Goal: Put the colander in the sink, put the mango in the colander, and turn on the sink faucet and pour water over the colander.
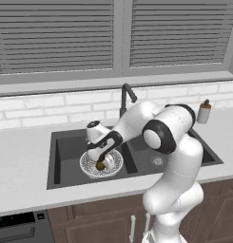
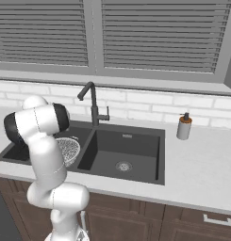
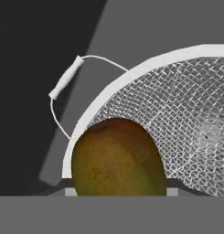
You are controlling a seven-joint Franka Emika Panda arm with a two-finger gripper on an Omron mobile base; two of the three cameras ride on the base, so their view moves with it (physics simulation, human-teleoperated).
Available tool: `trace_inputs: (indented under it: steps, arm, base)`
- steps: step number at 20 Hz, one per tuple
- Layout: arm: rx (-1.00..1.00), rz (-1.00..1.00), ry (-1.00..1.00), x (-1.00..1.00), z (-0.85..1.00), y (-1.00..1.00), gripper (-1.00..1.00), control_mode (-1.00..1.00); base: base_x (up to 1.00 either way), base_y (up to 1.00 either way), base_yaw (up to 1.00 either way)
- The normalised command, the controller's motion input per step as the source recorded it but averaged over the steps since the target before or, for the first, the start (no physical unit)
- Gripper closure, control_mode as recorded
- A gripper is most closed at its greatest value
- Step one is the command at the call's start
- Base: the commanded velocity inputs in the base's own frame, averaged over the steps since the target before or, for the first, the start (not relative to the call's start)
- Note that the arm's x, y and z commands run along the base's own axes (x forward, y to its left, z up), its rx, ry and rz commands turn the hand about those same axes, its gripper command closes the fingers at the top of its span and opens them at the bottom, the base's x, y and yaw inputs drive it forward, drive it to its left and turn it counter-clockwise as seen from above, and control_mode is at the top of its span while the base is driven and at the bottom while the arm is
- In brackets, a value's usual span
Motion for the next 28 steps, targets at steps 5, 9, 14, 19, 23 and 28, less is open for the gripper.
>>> trace_inputs:
  steps: [5, 9, 14, 19, 23, 28]
  arm:
    - [-0.01, 0.00, 0.00, 0.19, -0.54, 0.00, 1.00, -1.00]
    - [0.00, 0.00, 0.00, 0.18, -0.41, 0.00, 1.00, -1.00]
    - [0.00, 0.00, -0.03, 0.08, -0.16, 0.00, -1.00, -1.00]
    - [0.00, 0.00, -0.02, 0.05, -0.01, 0.00, -1.00, -1.00]
    - [0.00, 0.00, -0.01, 0.17, 0.00, 0.00, -1.00, -1.00]
    - [0.00, 0.00, -0.02, 0.26, 0.00, 0.00, -1.00, -1.00]
  base:
    - [0.00, 0.00, 0.00]
    - [0.00, 0.00, 0.00]
    - [0.00, 0.00, 0.00]
    - [0.00, 0.00, 0.00]
    - [0.00, 0.00, 0.00]
    - [0.00, 0.00, 0.00]
